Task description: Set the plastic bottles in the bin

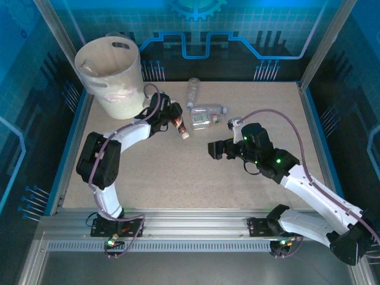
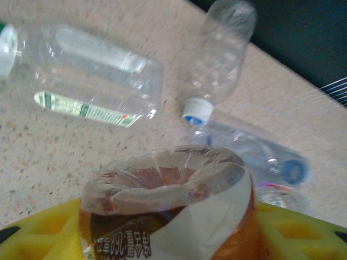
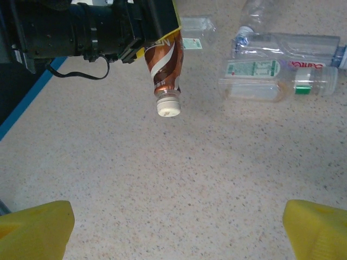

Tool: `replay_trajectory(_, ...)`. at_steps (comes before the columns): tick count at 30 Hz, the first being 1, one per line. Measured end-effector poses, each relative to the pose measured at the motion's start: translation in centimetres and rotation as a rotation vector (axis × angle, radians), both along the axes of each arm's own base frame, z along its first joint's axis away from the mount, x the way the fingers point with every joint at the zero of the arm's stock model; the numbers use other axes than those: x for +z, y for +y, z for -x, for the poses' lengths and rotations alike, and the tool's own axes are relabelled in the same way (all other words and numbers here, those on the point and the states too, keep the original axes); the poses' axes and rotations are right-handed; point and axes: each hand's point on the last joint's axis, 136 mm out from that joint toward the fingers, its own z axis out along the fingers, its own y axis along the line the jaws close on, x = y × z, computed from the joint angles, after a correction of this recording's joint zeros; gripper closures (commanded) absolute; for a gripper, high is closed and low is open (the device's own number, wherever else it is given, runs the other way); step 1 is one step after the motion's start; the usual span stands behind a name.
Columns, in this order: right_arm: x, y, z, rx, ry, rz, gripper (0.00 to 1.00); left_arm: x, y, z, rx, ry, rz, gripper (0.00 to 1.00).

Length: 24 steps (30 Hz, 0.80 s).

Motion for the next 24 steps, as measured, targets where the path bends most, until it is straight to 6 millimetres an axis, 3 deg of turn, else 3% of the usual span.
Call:
replay_trajectory(13,2.3,1.2,-0.5,0.028,-0.059,-0.082,0.00,13.6,0.6,2.1,-0.071,-0.344,0.051,0.56)
replay_trajectory(20,4.6,1.5,-0.9,0.030,-0.108,-0.121,0.00,19.6,3.0,1.6,-0.065,-0.472,0.049,0.56)
replay_trajectory(24,5.3,1.7,-1.0,0.032,-0.121,-0.128,0.00,25.2,5.3,1.1,-0.032,-0.590,0.035,0.57)
